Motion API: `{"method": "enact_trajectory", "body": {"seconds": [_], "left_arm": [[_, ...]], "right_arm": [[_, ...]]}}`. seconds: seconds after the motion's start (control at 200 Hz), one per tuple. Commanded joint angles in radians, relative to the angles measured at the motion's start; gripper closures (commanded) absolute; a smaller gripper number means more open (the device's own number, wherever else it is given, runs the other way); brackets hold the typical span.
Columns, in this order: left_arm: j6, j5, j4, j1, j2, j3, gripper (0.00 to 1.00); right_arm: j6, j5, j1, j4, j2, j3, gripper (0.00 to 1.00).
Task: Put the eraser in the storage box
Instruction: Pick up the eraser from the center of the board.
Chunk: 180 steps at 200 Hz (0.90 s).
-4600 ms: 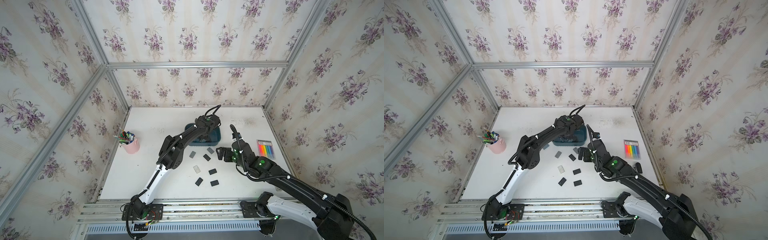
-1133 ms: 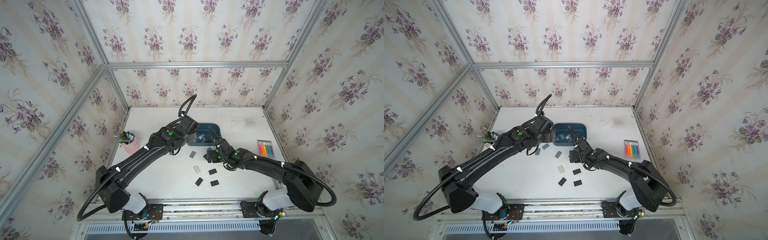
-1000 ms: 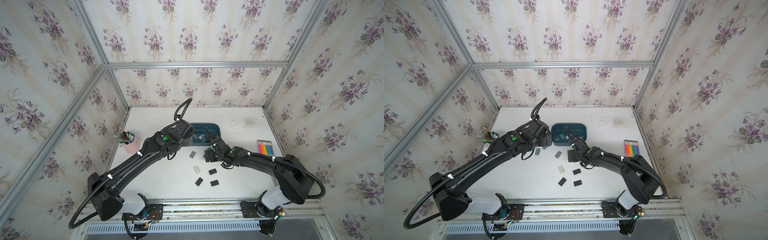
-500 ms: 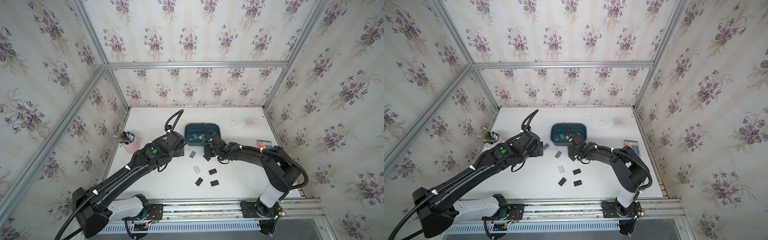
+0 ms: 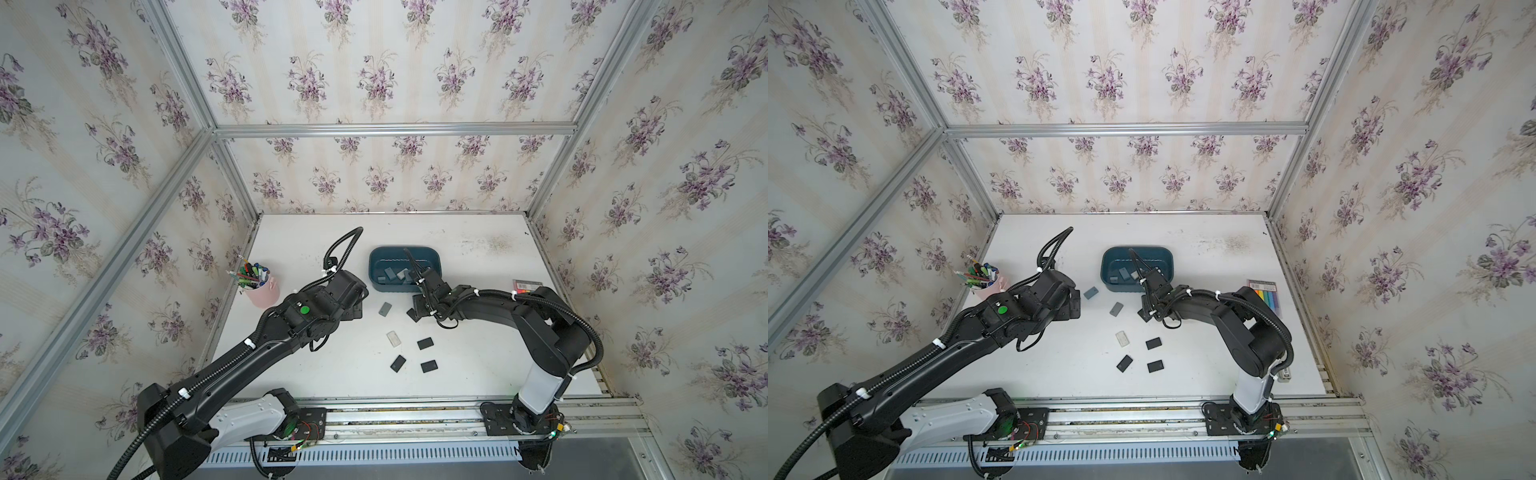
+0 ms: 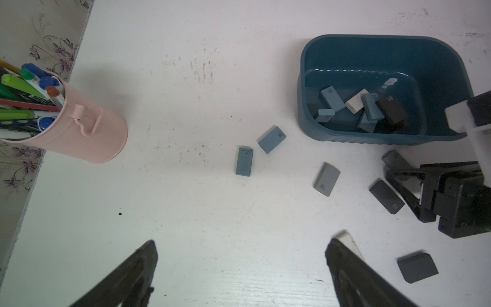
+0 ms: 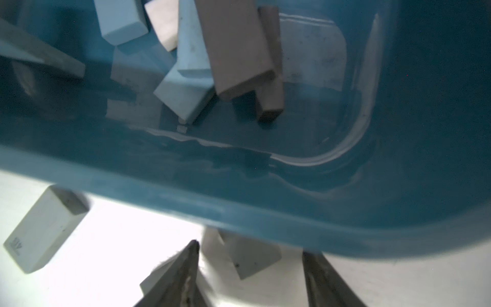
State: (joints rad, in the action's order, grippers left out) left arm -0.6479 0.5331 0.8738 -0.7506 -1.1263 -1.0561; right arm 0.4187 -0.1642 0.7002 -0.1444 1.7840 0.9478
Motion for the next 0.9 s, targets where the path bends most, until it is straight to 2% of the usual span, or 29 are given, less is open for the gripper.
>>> {"method": "enact_trajectory", "body": {"seconds": [0.0, 0.075, 0.13, 0.245, 0.38, 0.589, 0.894], "left_arm": [[-0.015, 0.035, 0.007, 0.002, 0.002, 0.005, 0.01], [-0.016, 0.034, 0.005, 0.002, -0.002, 0.005, 0.01], [-0.017, 0.032, 0.005, 0.002, -0.004, 0.004, 0.01], [-0.018, 0.030, 0.001, 0.002, -0.003, 0.008, 0.01], [-0.022, 0.026, -0.008, 0.003, -0.006, 0.016, 0.01], [-0.024, 0.016, -0.013, 0.004, -0.021, 0.013, 0.01], [-0.029, -0.005, -0.028, 0.004, -0.053, 0.013, 0.01]], "right_arm": [[-0.002, 0.006, 0.001, 0.014, 0.011, 0.005, 0.48], [-0.003, 0.005, 0.001, 0.013, 0.020, 0.012, 0.50], [-0.003, 0.009, 0.001, 0.011, 0.025, 0.014, 0.58], [0.002, 0.017, 0.001, 0.013, 0.019, 0.004, 0.67], [0.005, 0.017, 0.001, 0.019, -0.003, -0.025, 0.73], [0.017, 0.024, 0.001, 0.012, -0.035, -0.054, 0.76], [0.052, 0.009, 0.015, -0.039, -0.197, -0.115, 0.79]]}}
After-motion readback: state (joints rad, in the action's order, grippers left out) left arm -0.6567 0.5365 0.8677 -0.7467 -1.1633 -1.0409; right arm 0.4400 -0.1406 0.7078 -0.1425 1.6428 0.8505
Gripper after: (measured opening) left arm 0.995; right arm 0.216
